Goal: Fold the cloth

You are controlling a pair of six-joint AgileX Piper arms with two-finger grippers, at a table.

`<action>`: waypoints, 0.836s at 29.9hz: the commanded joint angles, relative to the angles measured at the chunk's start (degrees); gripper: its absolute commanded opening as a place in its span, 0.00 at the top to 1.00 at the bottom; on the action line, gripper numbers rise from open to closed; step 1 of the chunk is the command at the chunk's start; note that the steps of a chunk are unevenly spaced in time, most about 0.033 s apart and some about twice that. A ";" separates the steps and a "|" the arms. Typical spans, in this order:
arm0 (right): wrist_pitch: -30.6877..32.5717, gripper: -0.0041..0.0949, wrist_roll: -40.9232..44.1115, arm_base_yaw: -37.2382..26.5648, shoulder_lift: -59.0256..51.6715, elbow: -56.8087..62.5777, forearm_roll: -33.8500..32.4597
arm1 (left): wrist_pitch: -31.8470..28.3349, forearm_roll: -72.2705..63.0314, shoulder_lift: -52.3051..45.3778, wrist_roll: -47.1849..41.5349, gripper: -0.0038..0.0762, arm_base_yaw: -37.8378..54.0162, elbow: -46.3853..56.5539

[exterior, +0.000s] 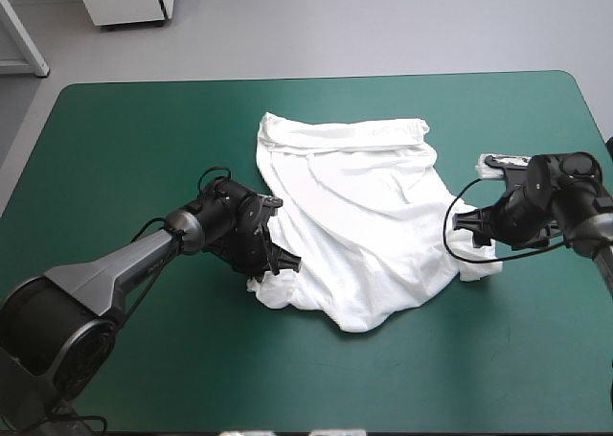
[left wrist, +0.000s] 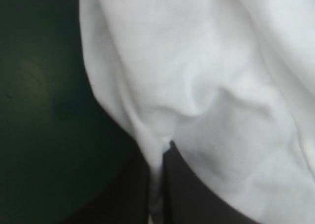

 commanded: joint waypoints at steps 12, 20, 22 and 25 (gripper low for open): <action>-14.35 0.44 1.76 -0.40 7.55 9.34 2.99 | -3.31 1.83 1.84 2.49 0.95 0.29 1.08; -11.52 0.97 1.41 -0.40 8.20 11.12 3.96 | -2.54 2.07 0.95 2.49 0.95 0.29 0.09; -10.25 0.98 -0.09 -0.40 6.80 10.20 4.69 | -1.62 2.07 -0.87 2.49 0.95 0.29 -0.68; -8.89 0.98 -1.21 -0.30 2.49 7.62 6.10 | -0.67 3.72 -5.16 2.49 0.95 0.29 -2.12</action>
